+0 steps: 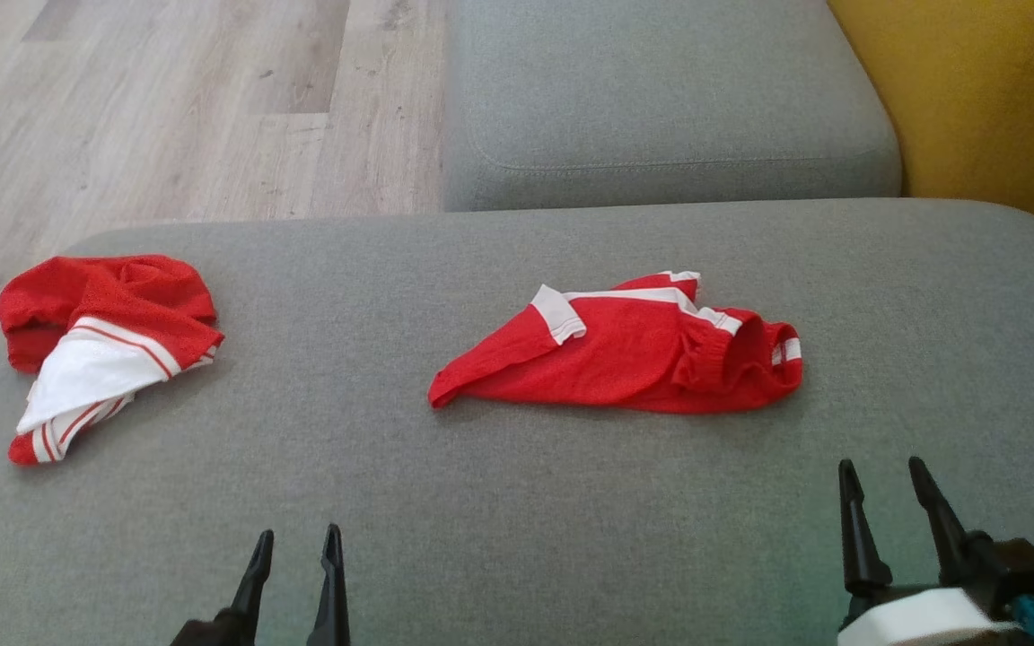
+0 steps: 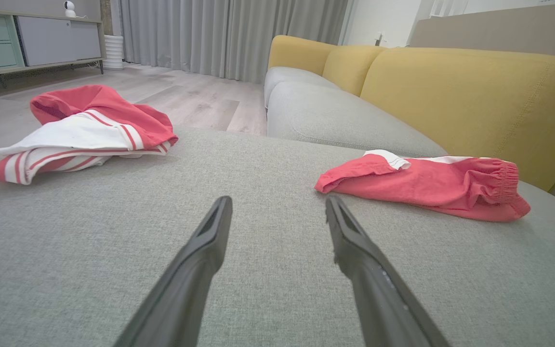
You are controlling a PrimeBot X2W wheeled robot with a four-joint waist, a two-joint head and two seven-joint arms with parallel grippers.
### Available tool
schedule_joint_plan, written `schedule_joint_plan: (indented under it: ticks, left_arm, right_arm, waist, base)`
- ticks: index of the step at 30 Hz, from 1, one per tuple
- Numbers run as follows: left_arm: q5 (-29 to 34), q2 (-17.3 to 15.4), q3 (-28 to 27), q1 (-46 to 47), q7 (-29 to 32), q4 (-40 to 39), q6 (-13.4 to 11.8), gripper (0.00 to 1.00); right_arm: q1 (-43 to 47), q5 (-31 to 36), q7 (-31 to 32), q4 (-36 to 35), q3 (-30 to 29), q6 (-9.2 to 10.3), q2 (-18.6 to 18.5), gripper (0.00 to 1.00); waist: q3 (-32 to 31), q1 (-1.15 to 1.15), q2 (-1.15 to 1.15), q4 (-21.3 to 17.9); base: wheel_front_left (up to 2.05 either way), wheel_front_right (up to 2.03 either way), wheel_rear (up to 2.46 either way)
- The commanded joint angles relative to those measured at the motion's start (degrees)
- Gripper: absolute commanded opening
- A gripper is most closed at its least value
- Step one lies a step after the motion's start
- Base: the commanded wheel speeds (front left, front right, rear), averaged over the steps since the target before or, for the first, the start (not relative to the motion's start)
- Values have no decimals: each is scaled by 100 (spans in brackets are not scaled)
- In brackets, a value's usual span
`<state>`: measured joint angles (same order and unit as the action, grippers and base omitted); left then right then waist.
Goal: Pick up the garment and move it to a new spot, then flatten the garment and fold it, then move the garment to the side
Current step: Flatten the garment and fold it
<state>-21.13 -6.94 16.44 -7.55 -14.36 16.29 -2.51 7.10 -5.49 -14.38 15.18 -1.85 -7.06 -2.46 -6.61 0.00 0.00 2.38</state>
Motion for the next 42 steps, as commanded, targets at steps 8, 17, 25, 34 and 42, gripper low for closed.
schedule_joint_plan:
  ticks: [8, 17, 25, 34, 42]
  left_arm:
    - [-36, -45, -170, 204, -51, -152, -41, 100]
    - [-27, -54, -105, 258, -10, -212, -75, 100]
    - [252, 87, 446, 1277, 364, -116, 174, 100]
    - [243, 375, 982, 3407, 567, 1436, 420, 100]
    - [12, 403, 1259, 4646, 493, 2809, 464, 100]
  right_arm:
    - [-157, -26, -62, -50, 177, -43, -42, 100]
    - [-206, -10, -62, -27, 171, -43, -42, 100]
    - [-412, 84, -62, -91, 215, -43, -42, 100]
    - [-1093, 135, -62, -127, 570, -43, -42, 100]
    - [-1469, 44, -62, -140, 697, -43, -42, 100]
  waist:
    - [22, 0, 0, 28]
    - [93, 0, 0, 19]
    - [459, 0, 0, -102]
    - [1350, 0, 0, -871]
    - [1980, 0, 0, -1512]
  base:
    - [0, 0, 0]
    - [0, 0, 0]
    - [0, 0, 0]
    - [0, 0, 0]
    - [0, 0, 0]
